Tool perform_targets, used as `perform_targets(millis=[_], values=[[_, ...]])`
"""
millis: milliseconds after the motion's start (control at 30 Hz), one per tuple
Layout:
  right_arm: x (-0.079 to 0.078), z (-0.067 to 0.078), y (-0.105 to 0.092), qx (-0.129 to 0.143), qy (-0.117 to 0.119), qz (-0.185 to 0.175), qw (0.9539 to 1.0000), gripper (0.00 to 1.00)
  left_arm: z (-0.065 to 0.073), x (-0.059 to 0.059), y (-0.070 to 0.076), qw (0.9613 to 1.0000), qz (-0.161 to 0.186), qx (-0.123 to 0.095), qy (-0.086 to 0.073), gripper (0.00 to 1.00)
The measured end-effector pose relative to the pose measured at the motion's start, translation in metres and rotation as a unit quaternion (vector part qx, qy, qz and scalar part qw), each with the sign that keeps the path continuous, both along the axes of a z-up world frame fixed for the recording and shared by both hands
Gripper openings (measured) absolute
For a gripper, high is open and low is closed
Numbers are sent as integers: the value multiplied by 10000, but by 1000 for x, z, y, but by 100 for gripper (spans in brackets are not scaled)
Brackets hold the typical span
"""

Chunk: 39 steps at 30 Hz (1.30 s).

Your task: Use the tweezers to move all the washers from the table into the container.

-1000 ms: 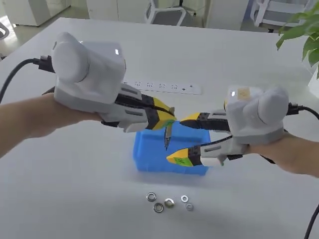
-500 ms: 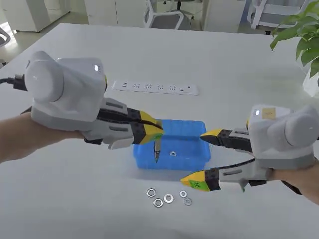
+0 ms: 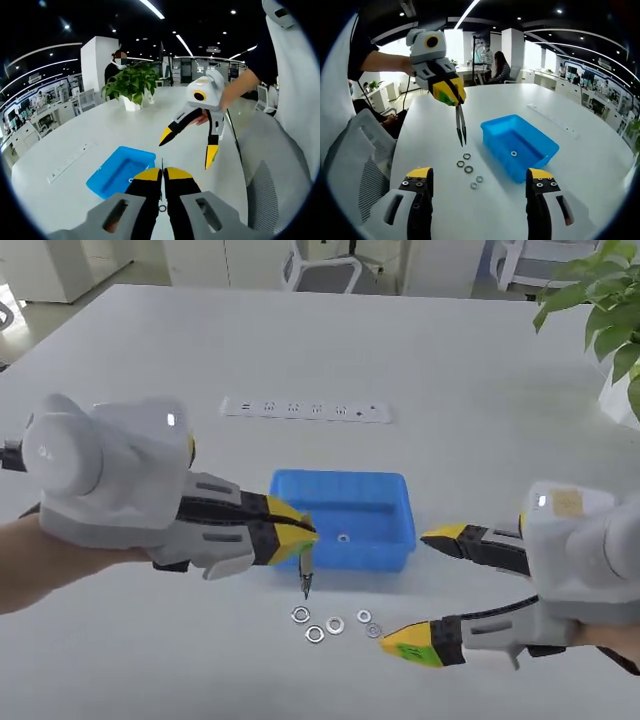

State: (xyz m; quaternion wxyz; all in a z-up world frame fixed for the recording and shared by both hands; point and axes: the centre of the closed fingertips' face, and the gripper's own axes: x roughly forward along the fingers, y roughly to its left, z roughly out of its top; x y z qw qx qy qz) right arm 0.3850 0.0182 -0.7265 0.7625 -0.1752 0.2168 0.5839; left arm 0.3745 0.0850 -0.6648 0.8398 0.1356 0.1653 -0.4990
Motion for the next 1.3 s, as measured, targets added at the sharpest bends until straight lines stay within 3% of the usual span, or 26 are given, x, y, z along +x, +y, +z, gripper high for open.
perform_targets(millis=[200, 467, 633, 900, 1067, 1300], values=[[-10, -5, -12, -76, 109, 36, 9999, 78, -9, -9, -3, 10000, -12, -38, 15, 6], [-25, -12, -22, -92, 286, 16, 9995, 83, -15, -13, -4, 9997, 80, -150, 171, 6], [-32, -13, -24, -83, 352, 32, 9993, 84, -22, -15, -7, 9998, 69, -68, 199, 6], [-38, -15, -30, -55, 466, -6, 9989, 84, -26, -17, -9, 9998, 34, -33, 200, 6], [-39, -25, -39, -240, 437, -35, 9987, 84, -29, -16, -8, 9997, 69, -44, 209, 6], [-39, -27, -43, -112, 610, -187, 9979, 83, -30, -18, -9, 9999, -10, -20, 156, 6]])
